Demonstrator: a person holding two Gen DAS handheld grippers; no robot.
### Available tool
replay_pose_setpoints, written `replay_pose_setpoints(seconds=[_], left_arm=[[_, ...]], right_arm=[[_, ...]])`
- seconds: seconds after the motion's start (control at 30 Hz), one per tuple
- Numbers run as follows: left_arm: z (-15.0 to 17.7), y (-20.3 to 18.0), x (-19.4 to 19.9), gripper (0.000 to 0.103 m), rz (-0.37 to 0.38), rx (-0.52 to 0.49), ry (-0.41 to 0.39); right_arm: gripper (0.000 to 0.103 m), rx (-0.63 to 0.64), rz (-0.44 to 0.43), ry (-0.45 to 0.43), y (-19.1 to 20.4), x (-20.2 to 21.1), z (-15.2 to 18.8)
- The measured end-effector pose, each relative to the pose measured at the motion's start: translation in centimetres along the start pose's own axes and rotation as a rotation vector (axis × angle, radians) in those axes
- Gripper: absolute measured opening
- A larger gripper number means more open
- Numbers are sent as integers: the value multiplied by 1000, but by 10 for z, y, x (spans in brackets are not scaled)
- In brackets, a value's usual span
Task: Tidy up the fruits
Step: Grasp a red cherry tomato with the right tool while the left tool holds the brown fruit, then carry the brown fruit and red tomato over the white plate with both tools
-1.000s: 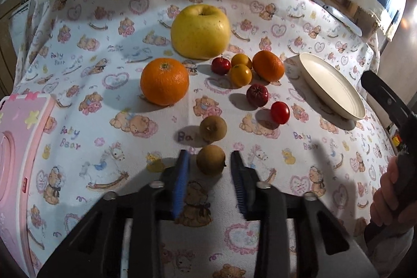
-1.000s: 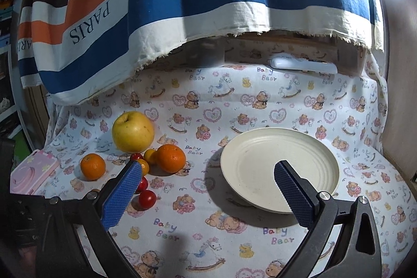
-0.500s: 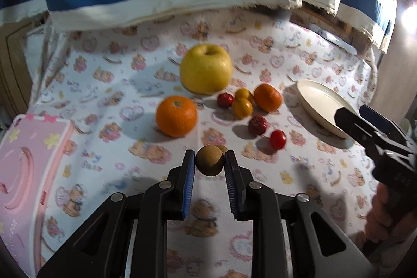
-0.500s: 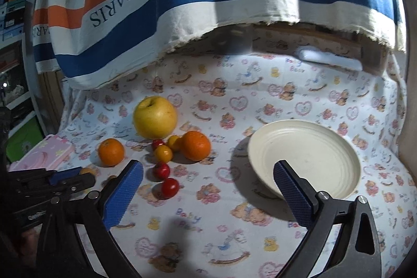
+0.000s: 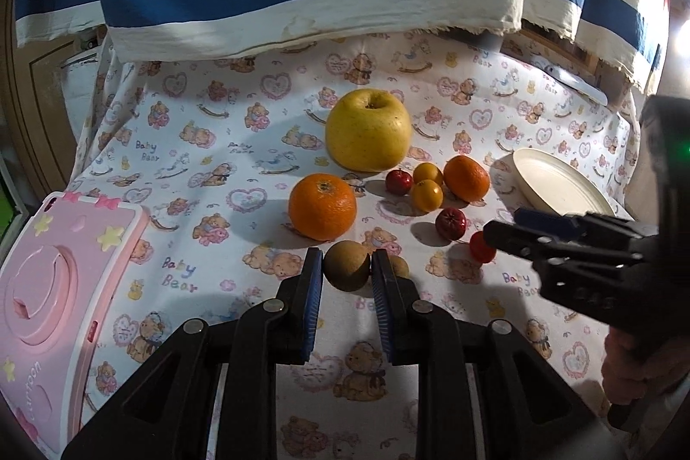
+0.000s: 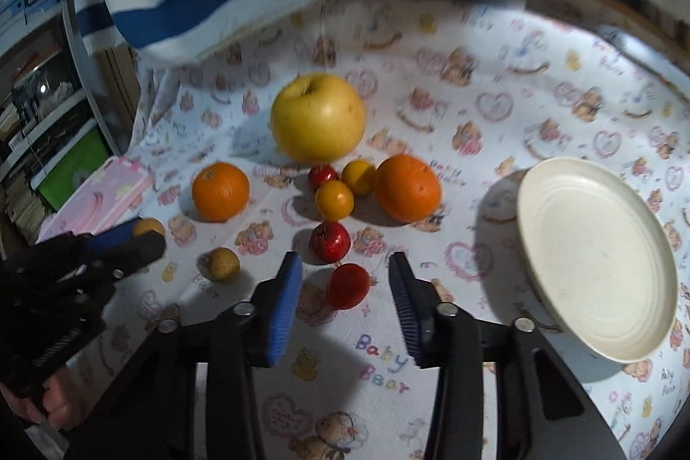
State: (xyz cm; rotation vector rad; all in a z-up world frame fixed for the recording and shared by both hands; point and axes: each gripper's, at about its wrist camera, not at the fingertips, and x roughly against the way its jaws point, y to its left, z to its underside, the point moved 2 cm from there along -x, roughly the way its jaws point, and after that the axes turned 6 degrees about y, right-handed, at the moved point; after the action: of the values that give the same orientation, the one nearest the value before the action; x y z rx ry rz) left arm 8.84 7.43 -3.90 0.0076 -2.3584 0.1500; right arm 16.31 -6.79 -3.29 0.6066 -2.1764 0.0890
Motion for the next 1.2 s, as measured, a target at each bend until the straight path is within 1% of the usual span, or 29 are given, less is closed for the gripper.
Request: replay_pose_setpoints(seconds=[0.2, 0.37, 0.4, 0.47, 0.6, 0.67, 0.73, 0.83, 0.87, 0.97, 1.1, 1.2], left_arm=[[0, 0, -1, 22, -4, 0, 3], [1, -3, -1, 22, -7, -16, 1], [1, -3, -1, 22, -7, -17, 0], [1, -4, -1, 22, -10, -18, -3], [1, -4, -1, 22, -16, -20, -8], [1, -5, 0, 22, -23, -23, -11], [1, -7, 4, 22, -8, -22, -16], [-3, -18, 18, 22, -34, -71, -58], [-4, -22, 22, 22, -31, -83, -69], [-12, -32, 34, 22, 10, -96, -77], [-24, -50, 47, 22, -22, -145, -122], [-32, -63, 53, 22, 0, -157, -136]], right_arm=[[37, 11, 24, 49, 0, -16, 0], [31, -6, 11, 86, -4, -25, 2], [30, -8, 8, 91, -4, -26, 3], [26, -11, 1, 96, -4, -27, 4], [26, -16, -7, 89, -4, -24, 4], [25, -21, -11, 77, -5, -20, 4], [26, -28, -10, 65, -7, -13, 4], [25, -29, -1, 34, -13, 4, 3], [25, -31, 3, 22, -16, 10, 3], [25, -47, 21, -20, -30, 29, 4], [25, -75, 41, -86, -52, 60, 4], [25, -71, 72, -146, -68, 87, 5]])
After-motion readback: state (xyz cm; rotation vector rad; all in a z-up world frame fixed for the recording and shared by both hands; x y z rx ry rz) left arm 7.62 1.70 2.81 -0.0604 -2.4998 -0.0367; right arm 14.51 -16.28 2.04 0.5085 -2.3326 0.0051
